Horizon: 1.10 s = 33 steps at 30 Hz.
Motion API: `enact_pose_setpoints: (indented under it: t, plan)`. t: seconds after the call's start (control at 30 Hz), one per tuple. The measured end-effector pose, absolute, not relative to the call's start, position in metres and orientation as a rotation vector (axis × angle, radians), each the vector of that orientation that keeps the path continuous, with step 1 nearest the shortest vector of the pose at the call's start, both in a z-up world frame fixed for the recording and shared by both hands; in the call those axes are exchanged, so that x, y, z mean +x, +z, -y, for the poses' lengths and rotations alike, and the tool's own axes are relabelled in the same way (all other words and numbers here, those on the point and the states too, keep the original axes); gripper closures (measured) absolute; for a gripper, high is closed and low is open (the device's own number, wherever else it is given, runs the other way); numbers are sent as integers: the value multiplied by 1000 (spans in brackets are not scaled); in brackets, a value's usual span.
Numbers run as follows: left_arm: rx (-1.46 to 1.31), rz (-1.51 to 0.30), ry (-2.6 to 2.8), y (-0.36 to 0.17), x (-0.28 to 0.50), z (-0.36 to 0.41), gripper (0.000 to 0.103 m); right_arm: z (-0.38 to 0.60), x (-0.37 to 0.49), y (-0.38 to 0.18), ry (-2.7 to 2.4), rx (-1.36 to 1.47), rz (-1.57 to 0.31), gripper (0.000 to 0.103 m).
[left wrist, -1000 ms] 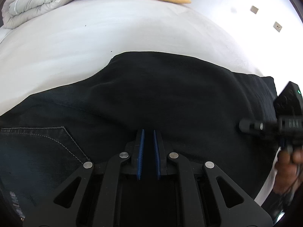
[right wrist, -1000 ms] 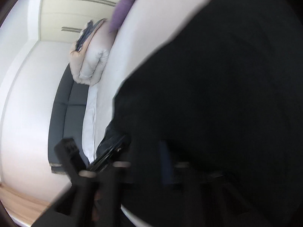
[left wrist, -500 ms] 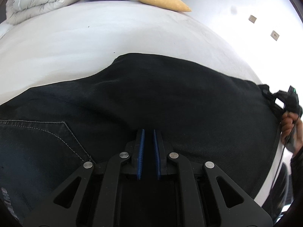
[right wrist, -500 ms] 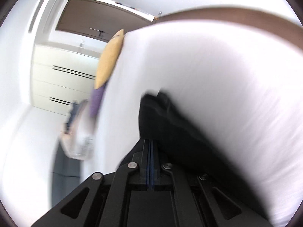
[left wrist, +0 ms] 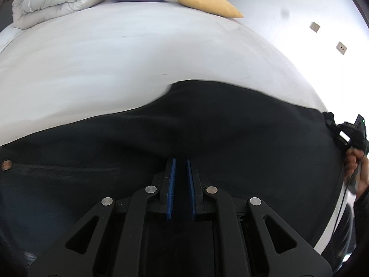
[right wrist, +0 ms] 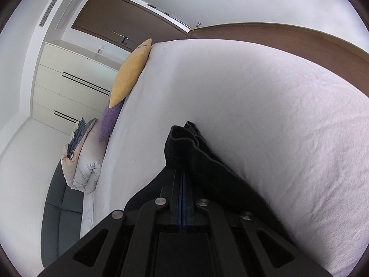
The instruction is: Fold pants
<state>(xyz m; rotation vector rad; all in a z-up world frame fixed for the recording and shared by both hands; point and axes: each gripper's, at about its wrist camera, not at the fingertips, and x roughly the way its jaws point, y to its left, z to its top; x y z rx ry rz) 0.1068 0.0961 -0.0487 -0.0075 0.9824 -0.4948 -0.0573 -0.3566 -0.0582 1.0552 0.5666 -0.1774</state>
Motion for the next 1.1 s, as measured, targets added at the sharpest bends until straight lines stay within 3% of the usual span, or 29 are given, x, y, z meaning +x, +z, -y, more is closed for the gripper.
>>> enact_pose_setpoints:
  t: [0.67, 0.7, 0.73, 0.8, 0.93, 1.1]
  plan:
    - [-223, -920, -367, -36, 45, -266, 93, 354, -69, -47, -202, 1026, -525, 103]
    - [-201, -907, -329, -29, 35, -265, 93, 353, -79, -38, -232, 1008, -518, 98]
    - [-182, -898, -306, -23, 29, -262, 93, 352, -92, -28, -253, 983, -505, 70]
    - [-145, -873, -314, -9, 13, -245, 93, 348, -126, -7, -283, 951, -432, 33]
    - [-133, -870, -414, 5, 5, -193, 93, 348, -190, 4, -293, 1021, -338, 31]
    - [-136, -947, -504, -10, 15, -116, 93, 340, -220, -33, -308, 1186, -398, 36]
